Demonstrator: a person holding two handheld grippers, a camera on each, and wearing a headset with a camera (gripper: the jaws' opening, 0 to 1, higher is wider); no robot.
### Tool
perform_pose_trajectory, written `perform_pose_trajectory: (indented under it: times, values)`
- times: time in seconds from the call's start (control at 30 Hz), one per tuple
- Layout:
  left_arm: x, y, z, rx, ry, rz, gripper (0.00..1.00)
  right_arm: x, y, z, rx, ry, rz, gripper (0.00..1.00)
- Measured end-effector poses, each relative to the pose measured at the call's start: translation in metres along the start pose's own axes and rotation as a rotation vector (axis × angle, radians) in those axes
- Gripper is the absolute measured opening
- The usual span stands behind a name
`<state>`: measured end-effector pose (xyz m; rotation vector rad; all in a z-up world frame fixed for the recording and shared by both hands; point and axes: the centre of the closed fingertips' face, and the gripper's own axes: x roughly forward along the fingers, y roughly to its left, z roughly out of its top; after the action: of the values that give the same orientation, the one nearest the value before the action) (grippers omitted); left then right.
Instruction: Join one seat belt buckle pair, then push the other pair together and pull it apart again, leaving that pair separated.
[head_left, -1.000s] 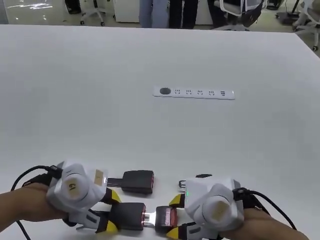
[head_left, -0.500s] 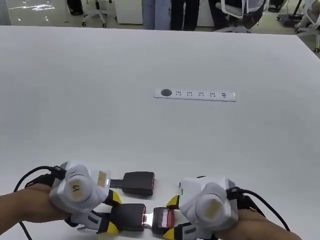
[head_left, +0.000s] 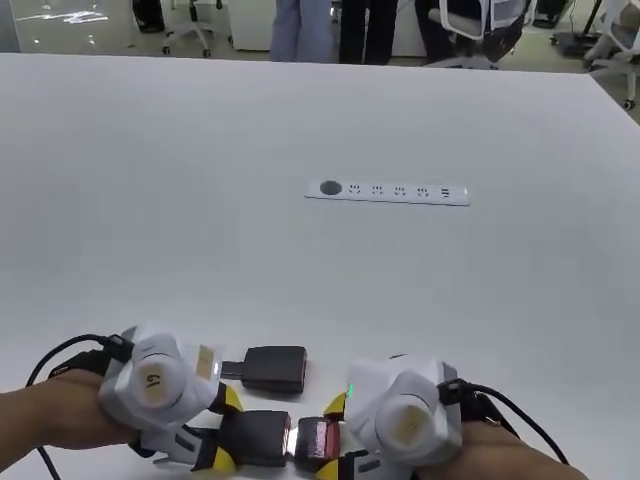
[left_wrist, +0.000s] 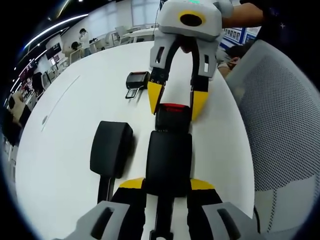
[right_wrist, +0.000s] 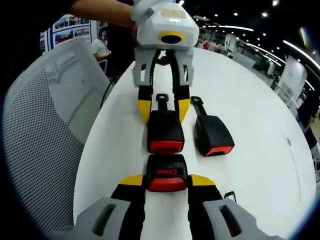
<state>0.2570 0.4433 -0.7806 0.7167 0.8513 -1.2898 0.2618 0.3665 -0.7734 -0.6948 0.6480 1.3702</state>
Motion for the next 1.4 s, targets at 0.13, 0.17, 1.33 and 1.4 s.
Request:
perform_pose_trajectory:
  times: [0.13, 0.17, 1.33, 1.4]
  values:
    - [-0.001, -0.001, -0.001, 0.022, -0.012, -0.002, 0.31, 0.0, 0.0, 0.0, 0.005, -0.02, 0.007, 0.28]
    - [-0.001, -0.002, 0.0, 0.027, -0.009, 0.001, 0.31, 0.001, 0.0, 0.001, 0.005, -0.019, 0.006, 0.28]
    - [-0.024, 0.002, 0.012, -0.029, -0.001, 0.071, 0.46, -0.018, 0.006, 0.011, -0.005, -0.039, 0.003, 0.43]
    - [-0.026, 0.003, 0.012, -0.034, -0.002, 0.083, 0.47, -0.021, 0.003, 0.011, -0.009, -0.038, -0.004, 0.44]
